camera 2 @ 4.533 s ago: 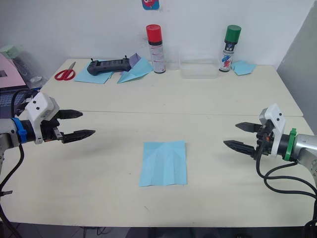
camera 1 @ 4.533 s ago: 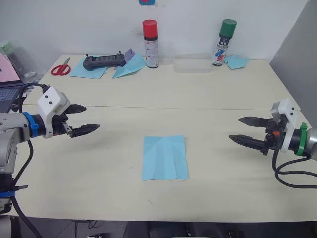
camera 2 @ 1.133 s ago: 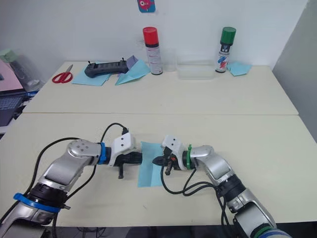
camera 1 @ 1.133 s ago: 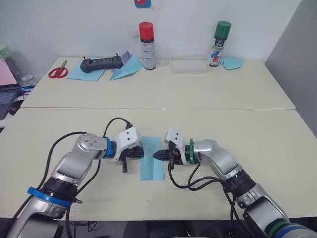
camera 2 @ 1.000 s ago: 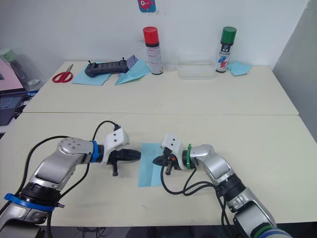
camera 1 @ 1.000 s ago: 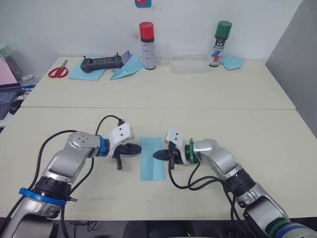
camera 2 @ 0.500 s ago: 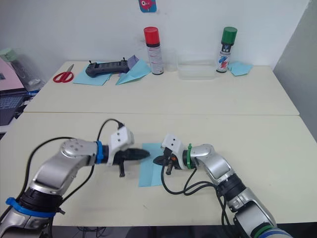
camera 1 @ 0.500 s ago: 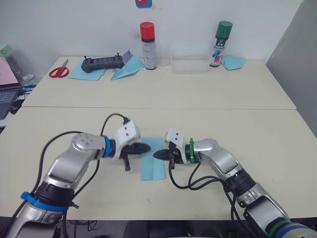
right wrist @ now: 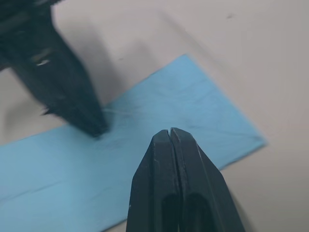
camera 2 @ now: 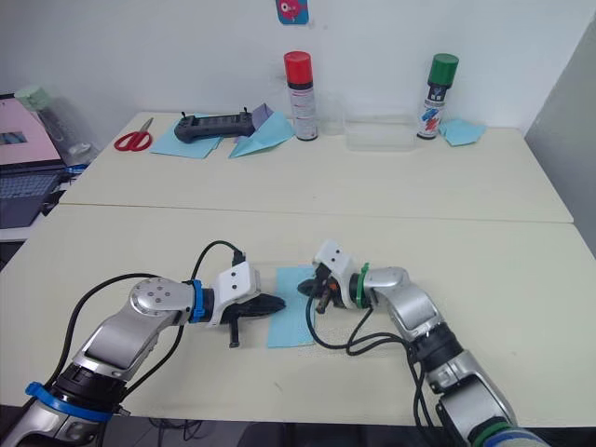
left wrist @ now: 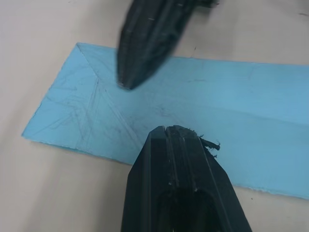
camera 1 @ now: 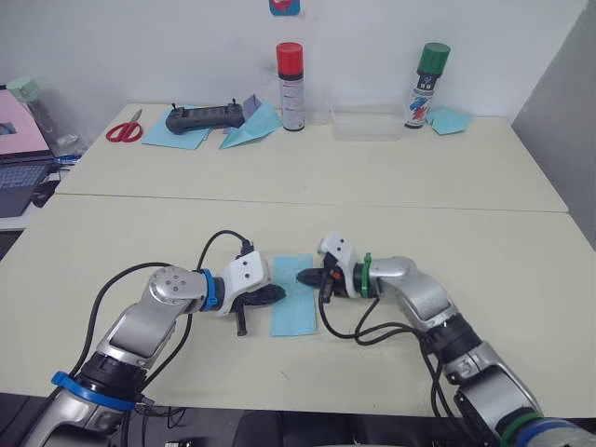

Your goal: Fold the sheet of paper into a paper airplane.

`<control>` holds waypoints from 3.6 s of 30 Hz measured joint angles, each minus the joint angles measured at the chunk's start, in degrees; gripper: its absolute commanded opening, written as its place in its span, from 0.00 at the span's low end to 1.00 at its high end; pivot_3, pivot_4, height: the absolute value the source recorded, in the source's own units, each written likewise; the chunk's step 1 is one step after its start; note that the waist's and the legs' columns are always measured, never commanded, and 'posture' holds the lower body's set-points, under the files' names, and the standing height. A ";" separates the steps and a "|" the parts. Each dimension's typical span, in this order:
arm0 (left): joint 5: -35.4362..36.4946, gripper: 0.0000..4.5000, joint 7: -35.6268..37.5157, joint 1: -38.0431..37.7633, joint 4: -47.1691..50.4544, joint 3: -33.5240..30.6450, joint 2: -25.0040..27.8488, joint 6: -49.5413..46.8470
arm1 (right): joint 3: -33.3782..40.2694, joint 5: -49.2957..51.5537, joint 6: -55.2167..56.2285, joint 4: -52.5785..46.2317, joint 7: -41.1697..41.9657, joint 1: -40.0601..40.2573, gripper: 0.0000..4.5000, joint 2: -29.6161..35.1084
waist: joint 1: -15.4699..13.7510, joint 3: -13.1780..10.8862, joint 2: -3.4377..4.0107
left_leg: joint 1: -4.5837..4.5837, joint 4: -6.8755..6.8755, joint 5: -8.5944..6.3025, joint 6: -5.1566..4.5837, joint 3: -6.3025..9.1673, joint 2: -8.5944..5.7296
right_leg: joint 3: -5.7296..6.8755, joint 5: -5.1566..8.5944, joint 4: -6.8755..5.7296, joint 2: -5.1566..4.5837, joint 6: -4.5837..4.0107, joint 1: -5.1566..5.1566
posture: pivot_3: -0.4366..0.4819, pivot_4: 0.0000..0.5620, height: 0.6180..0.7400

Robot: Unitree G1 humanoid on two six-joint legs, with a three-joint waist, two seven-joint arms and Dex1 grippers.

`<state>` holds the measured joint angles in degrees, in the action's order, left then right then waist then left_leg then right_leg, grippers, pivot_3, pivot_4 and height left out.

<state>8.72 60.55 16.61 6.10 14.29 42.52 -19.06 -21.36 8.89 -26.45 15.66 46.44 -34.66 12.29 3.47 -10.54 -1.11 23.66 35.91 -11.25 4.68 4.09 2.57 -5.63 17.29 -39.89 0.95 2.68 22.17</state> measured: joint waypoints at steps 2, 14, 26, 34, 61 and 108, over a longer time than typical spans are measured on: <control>-0.24 0.00 0.21 0.03 -0.24 0.00 0.03 0.60 | 0.59 -0.99 2.46 3.11 -1.23 -1.05 0.01 -0.74 | 0.00 0.04 0.01 | -0.02 -0.02 0.00 0.00 0.00 0.00 | 0.00 0.01 0.00 0.00 -0.01 0.00 | 0.48 0.27 1.00; -0.58 0.00 0.31 1.20 -1.89 0.88 0.01 1.10 | 2.67 -3.65 12.17 14.12 -7.83 -4.24 0.01 -2.34 | -0.01 0.06 0.00 | -0.68 -0.09 0.00 0.00 -0.05 0.00 | -0.09 0.25 0.01 -0.01 -0.43 -0.60 | 0.48 0.27 1.00; -0.57 0.00 2.21 1.46 -1.84 0.66 0.51 1.12 | 6.26 4.93 6.12 -3.54 2.68 4.56 0.01 0.34 | -0.24 0.03 0.02 | -0.68 -0.89 0.00 0.01 -0.08 0.04 | -0.02 0.20 0.40 0.00 -0.27 -0.47 | 0.48 0.27 1.00; -0.61 0.00 2.64 1.67 -1.94 0.83 0.47 1.11 | 0.05 -0.92 5.85 -4.37 4.09 6.32 0.01 2.28 | -0.22 0.05 0.02 | -0.68 -0.96 -0.01 0.01 -0.14 0.04 | -0.07 0.18 0.73 -0.03 -0.24 -0.54 | 0.48 0.27 1.00; -0.57 0.00 2.57 1.00 -0.91 0.80 0.78 0.88 | -2.45 10.42 -14.78 -25.18 19.66 13.49 0.01 15.74 | -0.24 0.34 -0.21 | -0.72 -1.09 -0.09 0.06 -0.10 0.05 | 0.00 0.35 0.92 -0.05 -0.32 -0.67 | 0.48 0.27 1.00; -6.66 0.80 8.69 18.37 -33.67 -3.29 -3.93 27.37 | -4.62 0.76 -2.72 -16.61 7.21 9.42 0.00 7.25 | 0.09 0.20 -0.33 | -0.54 -1.14 -0.08 0.06 -0.07 0.08 | 0.07 0.28 0.83 0.01 -0.25 -0.44 | 0.48 0.27 1.00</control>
<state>2.06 69.24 34.99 -27.57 11.00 38.58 8.31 -25.98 9.65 -29.17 -0.95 53.66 -25.23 19.53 3.56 -10.34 -1.44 23.13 34.78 -11.34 4.75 4.02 2.65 -5.56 17.57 -39.06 0.97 2.44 21.73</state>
